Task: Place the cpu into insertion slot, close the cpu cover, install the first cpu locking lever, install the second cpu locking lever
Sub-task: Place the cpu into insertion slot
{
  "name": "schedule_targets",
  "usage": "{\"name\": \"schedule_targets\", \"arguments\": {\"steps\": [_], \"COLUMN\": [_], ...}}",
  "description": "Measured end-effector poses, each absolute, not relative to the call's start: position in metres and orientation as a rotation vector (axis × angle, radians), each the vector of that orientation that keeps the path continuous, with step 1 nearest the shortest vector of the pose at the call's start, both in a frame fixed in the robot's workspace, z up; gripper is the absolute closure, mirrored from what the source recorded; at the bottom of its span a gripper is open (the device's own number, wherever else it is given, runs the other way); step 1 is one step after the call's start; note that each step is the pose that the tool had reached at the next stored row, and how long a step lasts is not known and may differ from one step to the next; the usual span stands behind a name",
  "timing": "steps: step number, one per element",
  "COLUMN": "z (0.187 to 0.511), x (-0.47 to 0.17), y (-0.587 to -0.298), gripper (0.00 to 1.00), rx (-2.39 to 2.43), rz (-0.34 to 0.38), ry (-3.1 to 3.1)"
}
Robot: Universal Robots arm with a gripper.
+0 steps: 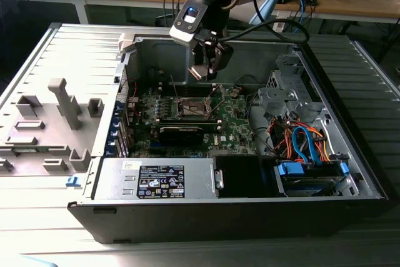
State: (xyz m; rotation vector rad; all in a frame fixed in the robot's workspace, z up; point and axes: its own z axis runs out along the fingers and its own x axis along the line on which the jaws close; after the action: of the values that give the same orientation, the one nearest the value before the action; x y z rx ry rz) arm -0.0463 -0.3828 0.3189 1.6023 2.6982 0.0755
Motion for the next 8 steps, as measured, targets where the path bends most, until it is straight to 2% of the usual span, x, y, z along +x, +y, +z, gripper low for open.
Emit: {"name": "schedule_targets", "arguments": {"steps": [8], "z": [0.3183], "x": [-0.0463], "y": [-0.3829], "gripper": [0.45], "rx": [1.632], "rz": [0.075], "ry": [2.68]}}
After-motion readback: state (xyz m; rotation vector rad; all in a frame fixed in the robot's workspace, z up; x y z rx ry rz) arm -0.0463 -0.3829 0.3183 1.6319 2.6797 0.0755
